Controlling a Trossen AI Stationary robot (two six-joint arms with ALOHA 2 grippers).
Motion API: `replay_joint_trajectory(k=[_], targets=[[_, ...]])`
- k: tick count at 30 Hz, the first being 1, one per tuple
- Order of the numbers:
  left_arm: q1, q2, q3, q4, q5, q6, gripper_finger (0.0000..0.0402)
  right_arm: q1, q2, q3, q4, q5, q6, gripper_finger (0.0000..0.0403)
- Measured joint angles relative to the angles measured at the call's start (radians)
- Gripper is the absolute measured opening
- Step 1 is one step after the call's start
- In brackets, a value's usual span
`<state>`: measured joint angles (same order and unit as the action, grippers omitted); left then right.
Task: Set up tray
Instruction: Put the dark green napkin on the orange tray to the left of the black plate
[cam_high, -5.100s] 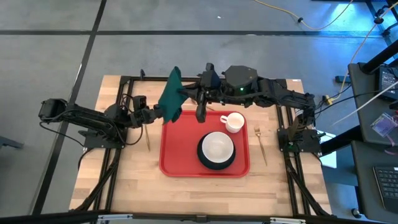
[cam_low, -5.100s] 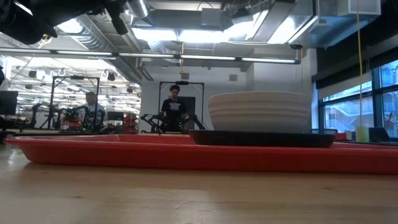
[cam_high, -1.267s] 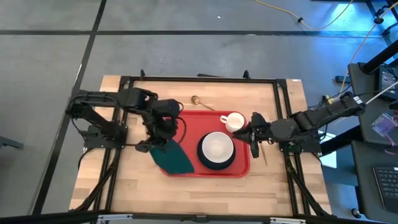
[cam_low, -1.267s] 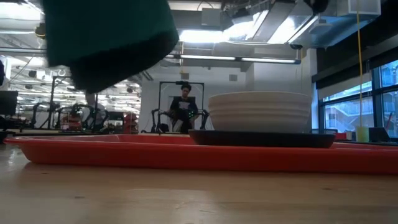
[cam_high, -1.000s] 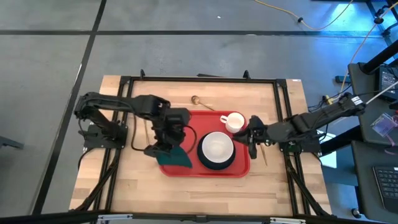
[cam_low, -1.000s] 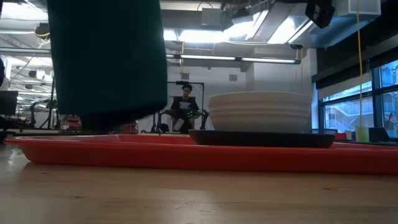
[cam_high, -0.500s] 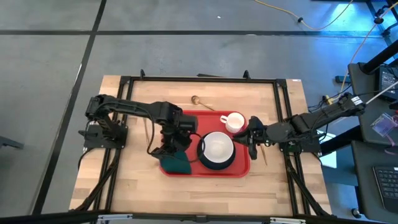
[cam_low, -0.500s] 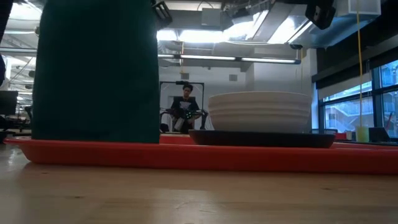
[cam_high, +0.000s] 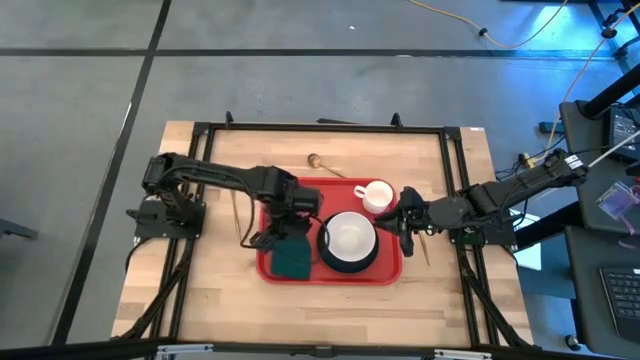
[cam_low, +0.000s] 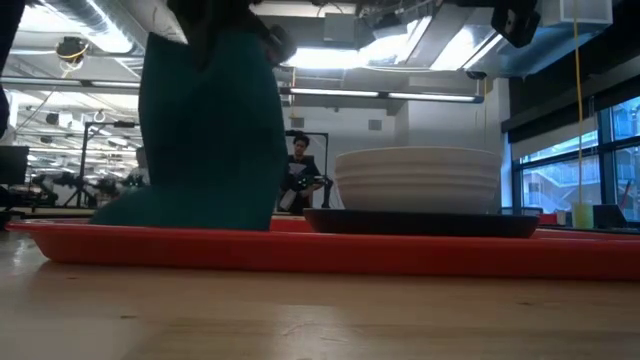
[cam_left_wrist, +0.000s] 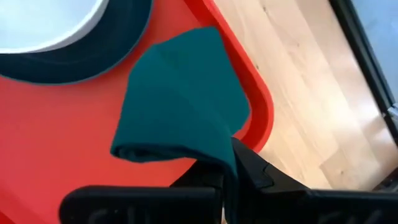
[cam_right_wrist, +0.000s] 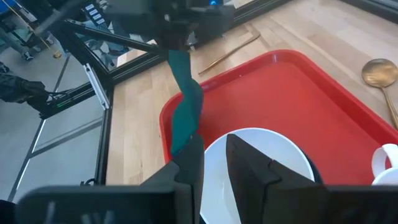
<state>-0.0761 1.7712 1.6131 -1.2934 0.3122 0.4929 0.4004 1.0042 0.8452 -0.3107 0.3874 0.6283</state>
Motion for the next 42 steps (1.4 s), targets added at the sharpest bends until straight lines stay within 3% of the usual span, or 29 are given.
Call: replay_joint_trajectory(k=[6,13,20,26,36,42], targets=[[-0.002,0.083,0.000,-0.026,-0.015,0.008,0.0005,0.000,0.000,0.000,0.000,0.000,0.022,0.0071],[0.002,0.140,-0.001,-0.037,-0.193,-0.007,0.0006,0.000,0.000,0.000,0.000,0.000,0.023,0.0071],[0.019,0.165,-0.007,-0.009,-0.180,0.011,0.0006,0.000,0.000,0.000,0.000,0.000,0.024,0.0071],[0.019,0.165,-0.021,0.015,-0.285,0.026,0.0006,0.000,0.000,0.000,0.000,0.000,0.023,0.0071],[0.027,0.165,-0.021,0.050,-0.287,0.013,0.0010,0.000,0.000,0.000,0.000,0.001,0.023,0.0071],[0.027,0.164,-0.050,0.056,-0.287,-0.076,0.0011,0.000,0.000,0.000,0.000,0.001,0.023,0.0071]])
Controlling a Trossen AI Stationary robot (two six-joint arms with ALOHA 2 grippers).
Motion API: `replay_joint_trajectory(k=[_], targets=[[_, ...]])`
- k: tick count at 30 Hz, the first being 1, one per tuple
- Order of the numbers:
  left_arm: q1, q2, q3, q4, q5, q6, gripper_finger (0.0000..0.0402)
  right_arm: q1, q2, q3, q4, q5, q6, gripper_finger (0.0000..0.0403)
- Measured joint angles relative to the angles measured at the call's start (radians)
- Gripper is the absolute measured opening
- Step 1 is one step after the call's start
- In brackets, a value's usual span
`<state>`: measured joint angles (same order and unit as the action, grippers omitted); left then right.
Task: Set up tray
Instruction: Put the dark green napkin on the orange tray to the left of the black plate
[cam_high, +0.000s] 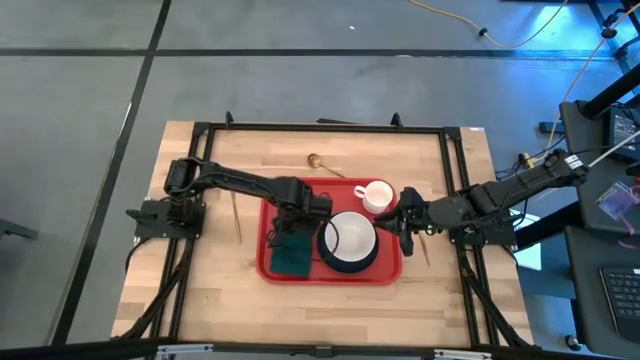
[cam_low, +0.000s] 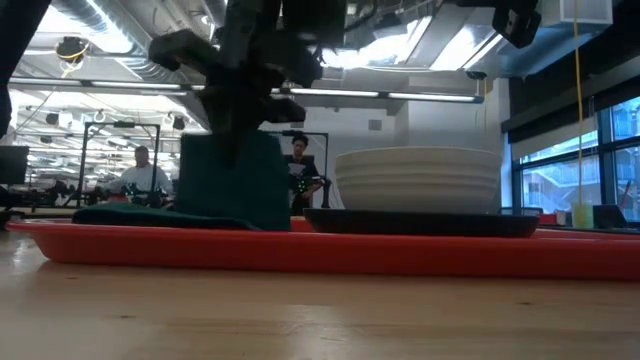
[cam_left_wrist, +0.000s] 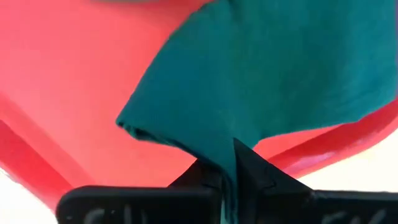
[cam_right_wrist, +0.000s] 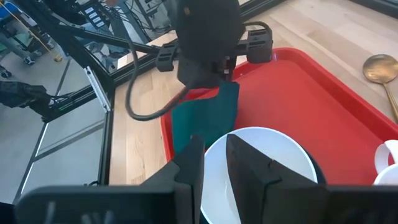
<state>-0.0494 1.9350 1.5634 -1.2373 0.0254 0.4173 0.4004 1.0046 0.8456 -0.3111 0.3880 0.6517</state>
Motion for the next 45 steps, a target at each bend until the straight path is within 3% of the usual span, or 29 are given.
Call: replay_joint_trajectory(k=[6,17,27,40,42,45], targets=[[0.000,0.001,-0.095,0.047,-0.015,-0.041,0.0009,0.000,0.000,0.000,0.000,0.000,-0.001,0.0071],[0.006,0.001,-0.135,0.109,-0.174,-0.077,0.0044,0.000,0.000,0.000,0.000,0.000,0.009,0.0071],[0.033,0.001,-0.134,0.103,-0.203,-0.091,0.0109,0.000,0.000,0.000,0.000,0.000,0.022,0.0071],[0.080,-0.007,-0.087,-0.027,-0.442,-0.094,0.0161,0.000,0.000,0.000,0.000,0.000,0.023,0.0071],[0.089,-0.016,-0.054,-0.046,-0.425,-0.136,0.0160,0.000,0.000,0.000,0.000,0.000,0.025,0.0071],[0.101,-0.041,-0.015,-0.054,-0.217,-0.195,0.0152,0.000,0.000,0.000,0.001,0.000,0.025,0.0071]])
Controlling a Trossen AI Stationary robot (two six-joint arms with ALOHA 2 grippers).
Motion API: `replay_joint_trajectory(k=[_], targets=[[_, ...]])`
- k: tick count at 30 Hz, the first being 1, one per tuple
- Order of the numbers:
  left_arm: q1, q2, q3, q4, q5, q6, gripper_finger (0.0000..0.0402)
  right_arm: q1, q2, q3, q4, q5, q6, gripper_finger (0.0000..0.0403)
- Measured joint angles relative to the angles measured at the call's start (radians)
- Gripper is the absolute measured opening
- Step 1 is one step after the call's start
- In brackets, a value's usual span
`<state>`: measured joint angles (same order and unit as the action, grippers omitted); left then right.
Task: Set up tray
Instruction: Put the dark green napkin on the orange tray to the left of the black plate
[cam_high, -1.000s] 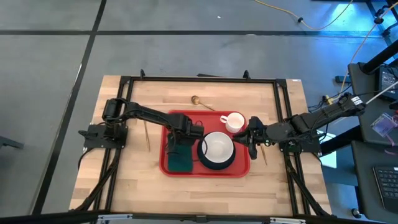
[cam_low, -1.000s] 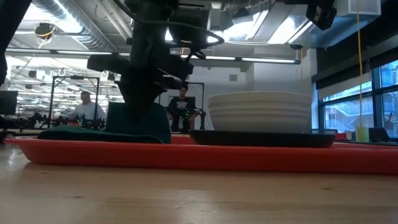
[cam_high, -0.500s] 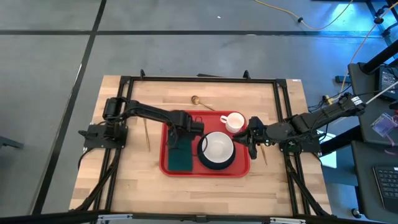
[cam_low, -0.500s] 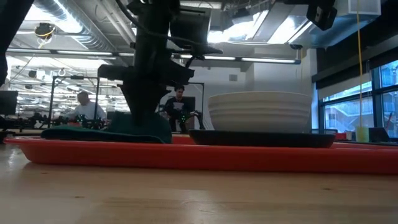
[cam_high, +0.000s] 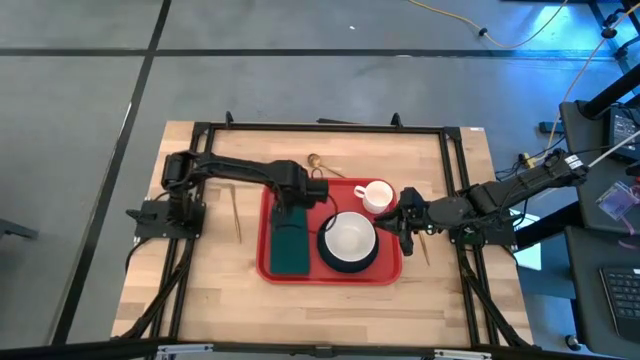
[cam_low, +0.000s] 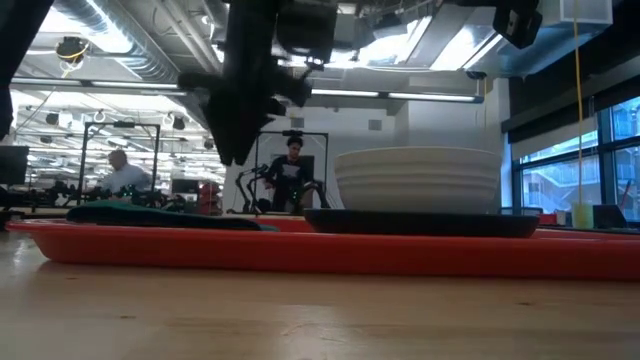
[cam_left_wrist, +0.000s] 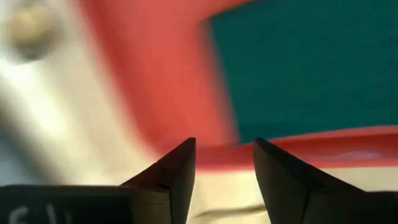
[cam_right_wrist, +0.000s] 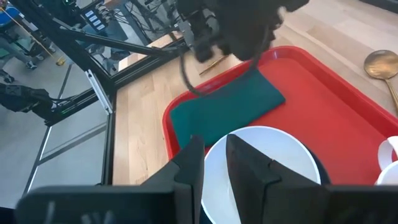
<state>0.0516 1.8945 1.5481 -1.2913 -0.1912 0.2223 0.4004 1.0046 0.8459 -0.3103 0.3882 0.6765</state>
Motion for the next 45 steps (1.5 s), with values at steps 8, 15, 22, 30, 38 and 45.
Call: replay_joint_trajectory(k=[8,15,22,30,38,45], targets=[[-0.054,-0.006,-0.041,0.072,0.216,-0.008,0.0090,0.000,0.002,0.000,-0.001,-0.005,0.001,0.0071],[-0.094,-0.003,-0.151,0.200,0.221,-0.006,0.0011,0.000,0.002,0.000,-0.013,-0.016,-0.001,0.0071],[-0.093,-0.004,-0.213,0.274,0.210,-0.054,0.0002,0.000,0.002,0.000,-0.019,-0.016,-0.003,0.0071],[-0.091,-0.004,-0.273,0.333,0.137,-0.061,0.0002,0.000,0.002,0.000,-0.025,-0.016,-0.004,0.0071],[-0.074,-0.004,-0.283,0.351,0.037,-0.061,0.0004,0.000,0.002,0.000,-0.026,-0.016,-0.004,0.0071],[-0.057,-0.004,-0.283,0.373,0.056,-0.062,0.0003,0.000,0.002,0.000,-0.033,-0.016,-0.004,0.0071]])
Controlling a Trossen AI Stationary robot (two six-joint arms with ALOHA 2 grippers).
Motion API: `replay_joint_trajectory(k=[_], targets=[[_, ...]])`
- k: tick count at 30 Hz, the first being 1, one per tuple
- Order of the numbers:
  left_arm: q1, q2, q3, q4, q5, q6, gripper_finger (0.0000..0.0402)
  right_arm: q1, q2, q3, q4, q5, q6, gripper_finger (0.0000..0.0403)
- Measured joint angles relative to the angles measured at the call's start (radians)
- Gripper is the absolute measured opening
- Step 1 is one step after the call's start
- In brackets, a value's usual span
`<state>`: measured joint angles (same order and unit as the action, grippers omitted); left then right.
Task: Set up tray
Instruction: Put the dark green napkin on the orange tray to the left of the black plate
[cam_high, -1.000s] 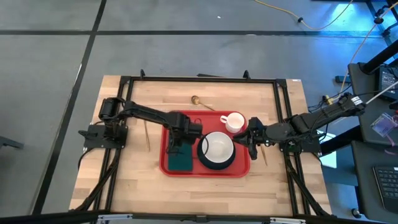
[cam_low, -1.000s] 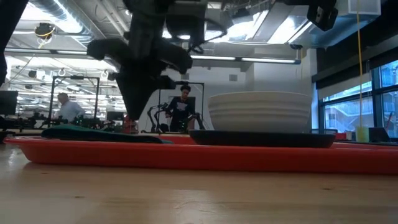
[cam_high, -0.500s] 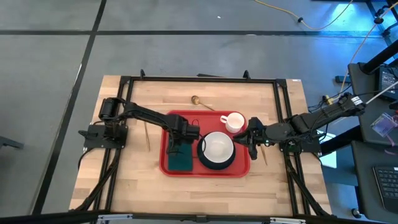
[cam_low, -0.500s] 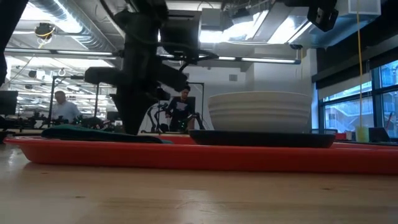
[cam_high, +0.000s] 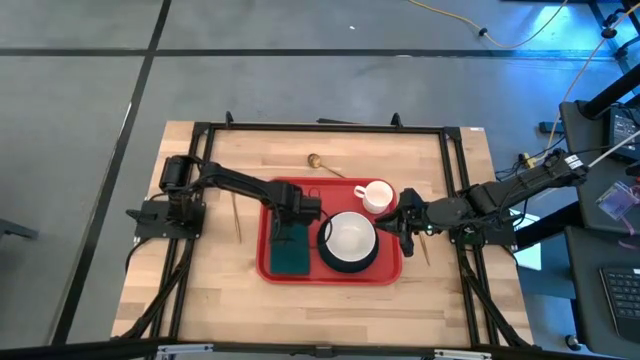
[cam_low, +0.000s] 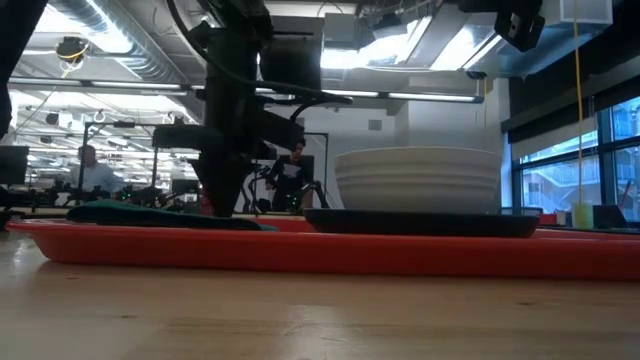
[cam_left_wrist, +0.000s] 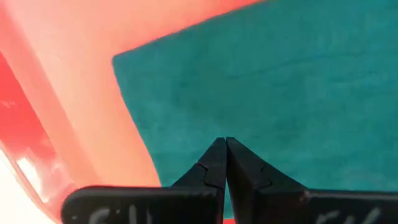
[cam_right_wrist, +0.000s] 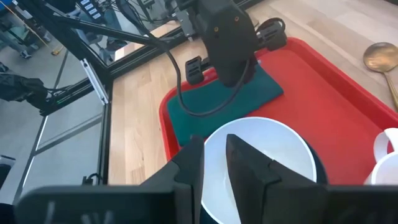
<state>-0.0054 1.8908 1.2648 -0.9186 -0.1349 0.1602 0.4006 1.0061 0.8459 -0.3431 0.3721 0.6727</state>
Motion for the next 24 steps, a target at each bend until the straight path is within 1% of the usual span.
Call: replay_joint_trajectory(k=[5,11,16,24], targets=[[0.014,0.000,0.000,0.038,-0.002,0.000,0.0002,0.000,0.000,0.000,0.000,0.000,0.000,0.0071],[0.022,0.010,0.000,0.039,0.022,0.006,0.0004,0.000,0.000,0.000,0.001,0.000,0.000,0.0071],[0.023,0.024,0.000,0.035,0.019,0.007,0.0001,0.000,0.000,0.000,0.000,0.000,0.003,0.0071],[0.026,0.039,0.000,0.062,-0.069,0.010,0.0002,0.000,0.000,0.000,0.000,0.000,0.004,0.0071]])
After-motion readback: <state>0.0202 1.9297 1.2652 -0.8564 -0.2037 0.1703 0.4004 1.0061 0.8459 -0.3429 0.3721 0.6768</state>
